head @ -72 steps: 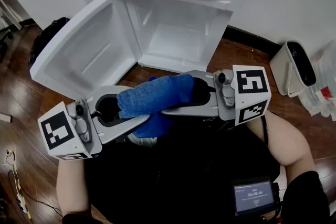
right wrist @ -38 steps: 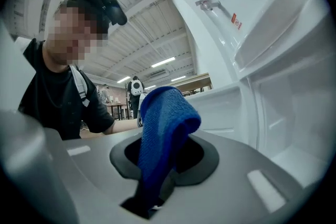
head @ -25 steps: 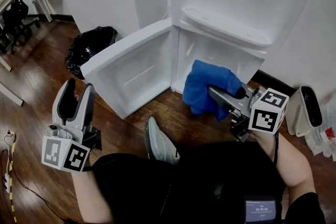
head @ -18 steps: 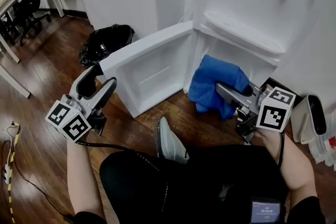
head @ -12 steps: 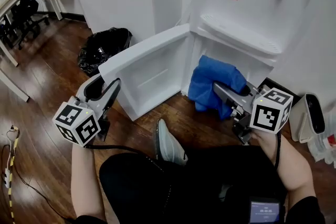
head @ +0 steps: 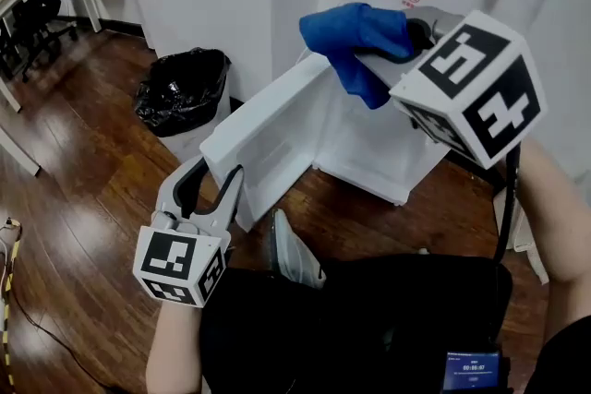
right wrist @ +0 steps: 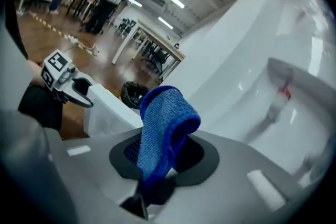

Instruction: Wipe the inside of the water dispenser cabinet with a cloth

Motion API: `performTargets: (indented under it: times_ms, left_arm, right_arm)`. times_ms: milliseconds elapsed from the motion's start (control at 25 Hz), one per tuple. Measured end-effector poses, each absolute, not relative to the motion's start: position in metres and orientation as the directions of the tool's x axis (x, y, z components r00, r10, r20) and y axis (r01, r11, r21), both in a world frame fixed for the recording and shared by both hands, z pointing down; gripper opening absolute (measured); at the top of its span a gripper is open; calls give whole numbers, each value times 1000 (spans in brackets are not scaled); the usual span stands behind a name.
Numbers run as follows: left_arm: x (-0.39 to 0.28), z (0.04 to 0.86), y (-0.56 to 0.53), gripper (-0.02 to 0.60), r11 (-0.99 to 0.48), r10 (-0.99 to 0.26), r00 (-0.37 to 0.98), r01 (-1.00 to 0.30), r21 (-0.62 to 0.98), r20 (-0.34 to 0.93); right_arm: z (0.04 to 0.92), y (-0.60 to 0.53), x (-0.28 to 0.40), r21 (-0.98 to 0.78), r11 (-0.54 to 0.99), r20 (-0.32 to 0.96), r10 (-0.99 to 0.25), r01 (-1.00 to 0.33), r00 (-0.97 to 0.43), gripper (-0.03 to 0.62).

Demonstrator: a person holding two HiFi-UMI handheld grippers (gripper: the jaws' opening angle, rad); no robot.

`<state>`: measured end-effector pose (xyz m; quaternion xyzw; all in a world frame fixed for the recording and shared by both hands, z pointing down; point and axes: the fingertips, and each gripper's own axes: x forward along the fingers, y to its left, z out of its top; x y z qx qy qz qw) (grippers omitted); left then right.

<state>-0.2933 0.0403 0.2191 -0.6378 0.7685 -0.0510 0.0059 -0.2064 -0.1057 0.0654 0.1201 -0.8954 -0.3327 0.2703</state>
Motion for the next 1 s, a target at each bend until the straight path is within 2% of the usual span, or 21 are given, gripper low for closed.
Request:
performTargets:
  times_ms: [240, 440, 520, 600, 720, 880, 1000]
  left_arm:
    - [-286, 220, 41, 195, 148, -988, -152, -983, -111, 30]
    - [-287, 220, 42, 195, 137, -990, -141, -983, -125, 17]
    - [-288, 219, 43, 194, 136, -990, -138, -984, -118, 12]
    - [-291, 220, 43, 194, 144, -989, -145, -982, -125, 4]
    - [-291, 220, 42, 195, 147, -989, -148, -983, -115, 7]
    - [-289, 218, 41, 195, 147, -989, -150, -982, -115, 14]
    - [-289, 218, 42, 195, 145, -989, -147, -983, -116, 8]
  right_arm:
    - [93, -123, -269, 725, 688, 491, -515, 3, -703, 89]
    - [137, -132, -276, 766, 636, 551, -578, 90, -602, 89]
    - [152, -119, -274, 684, 723, 618, -502, 98, -605, 89]
    - [161, -90, -276, 558, 820, 679, -366, 123, -636, 89]
    - [159, -35, -276, 433, 873, 706, -173, 226, -686, 89]
    - [154, 54, -264, 317, 863, 691, 73, 393, -719, 88]
    - [150, 98, -252, 186, 859, 599, 287, 478, -748, 87]
